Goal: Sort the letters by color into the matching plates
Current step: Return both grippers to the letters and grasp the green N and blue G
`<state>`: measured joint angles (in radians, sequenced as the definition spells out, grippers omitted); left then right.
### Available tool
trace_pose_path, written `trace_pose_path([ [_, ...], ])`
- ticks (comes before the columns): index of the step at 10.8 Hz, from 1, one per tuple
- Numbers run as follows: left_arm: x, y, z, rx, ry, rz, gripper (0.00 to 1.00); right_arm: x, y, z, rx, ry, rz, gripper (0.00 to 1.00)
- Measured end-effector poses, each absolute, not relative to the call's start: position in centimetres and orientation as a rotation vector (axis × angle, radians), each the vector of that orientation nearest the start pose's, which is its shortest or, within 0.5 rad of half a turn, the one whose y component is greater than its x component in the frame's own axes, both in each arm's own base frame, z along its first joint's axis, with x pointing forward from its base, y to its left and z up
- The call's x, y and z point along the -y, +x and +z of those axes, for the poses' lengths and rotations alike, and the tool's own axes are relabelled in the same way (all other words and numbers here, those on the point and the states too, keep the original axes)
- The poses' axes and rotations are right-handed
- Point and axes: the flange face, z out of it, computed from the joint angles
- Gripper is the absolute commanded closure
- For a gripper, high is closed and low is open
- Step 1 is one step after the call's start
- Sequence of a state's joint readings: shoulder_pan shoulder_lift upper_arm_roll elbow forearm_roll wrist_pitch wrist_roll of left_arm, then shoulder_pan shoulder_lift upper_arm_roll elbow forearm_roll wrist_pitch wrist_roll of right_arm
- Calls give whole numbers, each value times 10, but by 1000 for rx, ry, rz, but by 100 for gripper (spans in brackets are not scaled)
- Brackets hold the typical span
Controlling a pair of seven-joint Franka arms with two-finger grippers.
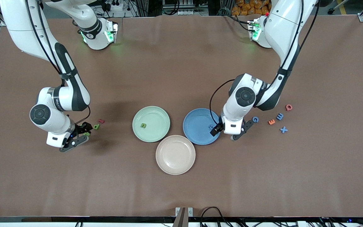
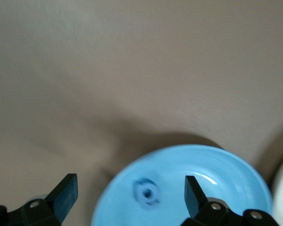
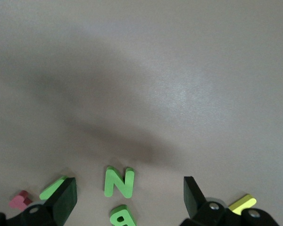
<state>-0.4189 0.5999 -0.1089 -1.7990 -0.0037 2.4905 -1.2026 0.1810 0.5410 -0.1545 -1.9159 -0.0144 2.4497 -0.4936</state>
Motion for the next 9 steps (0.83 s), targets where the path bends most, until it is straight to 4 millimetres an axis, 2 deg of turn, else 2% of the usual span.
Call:
trace_pose_path([
  [2,297,588,227,852,-3086,6,0,-23,621,201,934,-3100,32,0],
  [4,259,599,246,578,-3118,41,0,-20,616,190,958,-3094,36,0],
  [6,236,596,250,330,-3124,52,0,-19,616,188,960,-3083,31,0],
  [9,210,581,237,-70,-3073,86,0,-14,614,184,952,-3080,-4,0],
])
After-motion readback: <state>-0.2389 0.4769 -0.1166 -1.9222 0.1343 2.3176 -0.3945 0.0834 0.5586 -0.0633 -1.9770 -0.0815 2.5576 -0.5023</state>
